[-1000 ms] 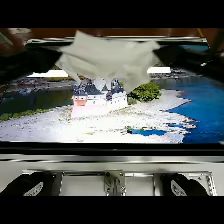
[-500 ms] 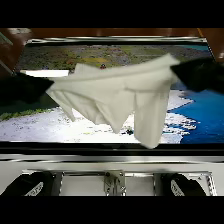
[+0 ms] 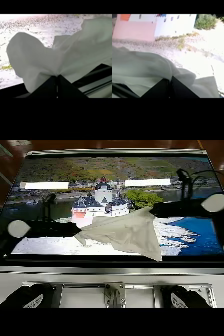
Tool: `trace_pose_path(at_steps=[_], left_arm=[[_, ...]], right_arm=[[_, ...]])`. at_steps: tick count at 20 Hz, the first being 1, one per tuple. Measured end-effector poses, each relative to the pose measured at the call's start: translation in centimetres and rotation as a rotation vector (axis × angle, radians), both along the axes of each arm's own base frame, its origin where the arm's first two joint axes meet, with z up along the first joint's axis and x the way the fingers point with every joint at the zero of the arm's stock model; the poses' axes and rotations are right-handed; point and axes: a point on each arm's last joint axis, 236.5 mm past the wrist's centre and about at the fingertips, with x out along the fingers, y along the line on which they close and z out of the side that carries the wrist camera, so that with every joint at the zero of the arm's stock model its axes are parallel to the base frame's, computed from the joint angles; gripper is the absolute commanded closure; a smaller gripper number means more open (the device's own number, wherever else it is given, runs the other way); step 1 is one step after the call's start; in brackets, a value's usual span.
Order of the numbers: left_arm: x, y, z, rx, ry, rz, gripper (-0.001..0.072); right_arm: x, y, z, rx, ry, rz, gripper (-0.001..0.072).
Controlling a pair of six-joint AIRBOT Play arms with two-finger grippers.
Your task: Fold the shirts.
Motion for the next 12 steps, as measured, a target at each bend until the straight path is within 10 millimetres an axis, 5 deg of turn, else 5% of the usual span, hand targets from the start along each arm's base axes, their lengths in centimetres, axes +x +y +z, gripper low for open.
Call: trace_pose_path(at_steps=[4, 5, 6, 7, 12], left_arm=[[2.0, -1.0, -4.4, -0.025, 0.058, 0.08, 0.0634], [2.5, -1.1, -5.4, -0.026, 0.072, 0.101, 0.0418], [2.9, -1.1, -6.3, -0.027, 0.088, 0.119, 0.0112], [3.4, -0.9, -6.8, -0.034, 0.097, 0.144, 0.0028], [4.7, 4.1, -8.4, -0.028, 0.196, 0.253, 0.003]], right_arm=[[6.6, 1.6, -4.9, 0.083, -0.025, -0.158, 0.0589], [7.6, 1.8, -6.1, 0.107, -0.015, -0.197, 0.0387], [8.5, 1.9, -7.1, 0.126, -0.005, -0.232, 0.012], [9.1, 1.7, -7.6, 0.142, -0.001, -0.259, 0.0054], [7.8, -1.9, -7.4, 0.086, 0.02, -0.206, 0.0056]])
